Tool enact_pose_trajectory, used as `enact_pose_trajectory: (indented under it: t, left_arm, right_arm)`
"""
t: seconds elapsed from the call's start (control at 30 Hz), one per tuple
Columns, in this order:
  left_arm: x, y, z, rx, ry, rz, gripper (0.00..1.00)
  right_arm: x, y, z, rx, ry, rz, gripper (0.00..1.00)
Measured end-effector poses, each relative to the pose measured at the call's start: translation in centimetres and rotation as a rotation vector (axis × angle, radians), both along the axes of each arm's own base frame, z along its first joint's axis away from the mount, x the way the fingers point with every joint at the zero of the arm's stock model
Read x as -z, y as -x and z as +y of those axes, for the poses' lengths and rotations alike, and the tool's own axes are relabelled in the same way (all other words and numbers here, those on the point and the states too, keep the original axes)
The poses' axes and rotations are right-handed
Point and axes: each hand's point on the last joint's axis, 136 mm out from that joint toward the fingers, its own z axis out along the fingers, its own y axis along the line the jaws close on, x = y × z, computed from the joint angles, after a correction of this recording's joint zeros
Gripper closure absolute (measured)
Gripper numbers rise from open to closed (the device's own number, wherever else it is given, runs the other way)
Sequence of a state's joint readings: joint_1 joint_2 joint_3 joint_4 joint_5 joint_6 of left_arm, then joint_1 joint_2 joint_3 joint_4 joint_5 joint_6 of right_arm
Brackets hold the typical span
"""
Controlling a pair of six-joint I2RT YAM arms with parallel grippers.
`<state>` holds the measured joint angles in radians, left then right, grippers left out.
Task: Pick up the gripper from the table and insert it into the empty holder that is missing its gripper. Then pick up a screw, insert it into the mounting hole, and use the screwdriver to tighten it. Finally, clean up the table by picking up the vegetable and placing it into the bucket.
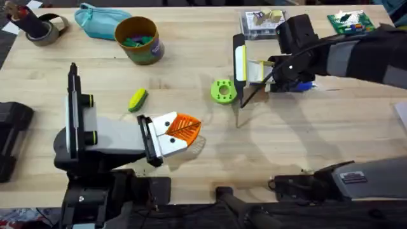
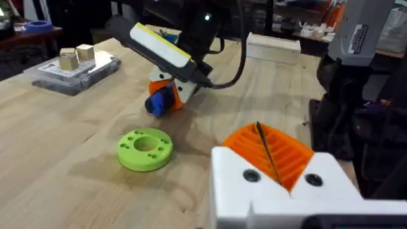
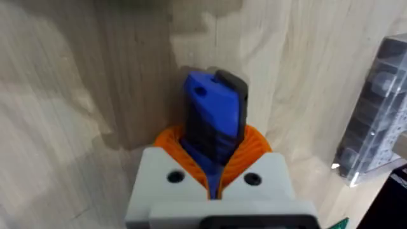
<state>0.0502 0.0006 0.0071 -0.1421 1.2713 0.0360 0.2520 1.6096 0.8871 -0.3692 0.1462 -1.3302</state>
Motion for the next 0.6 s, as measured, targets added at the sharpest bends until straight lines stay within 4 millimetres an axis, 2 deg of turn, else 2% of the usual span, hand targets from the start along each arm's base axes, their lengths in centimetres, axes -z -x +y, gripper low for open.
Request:
enact_pose_trajectory:
  t: [0.37,0.4,0.57,0.6]
  left_arm:
    - [0.0,0.0,0.0,0.0,0.0,0.0,0.987]
    - [0.0,0.0,0.0,0.0,0.0,0.0,0.987]
    - [0.0,0.0,0.0,0.0,0.0,0.0,0.987]
    - [0.0,0.0,0.0,0.0,0.0,0.0,0.987]
  right_arm:
    - [0.0,-0.6,0.2,0.0,-0.011,-0.021,0.946]
    - [-0.1,-0.7,0.2,0.014,-0.017,-0.024,0.87]
    - [-1.8,-2.5,0.8,0.125,-0.097,-0.119,0.127]
    - [-2.2,-2.7,1.0,0.158,-0.123,-0.13,0.045]
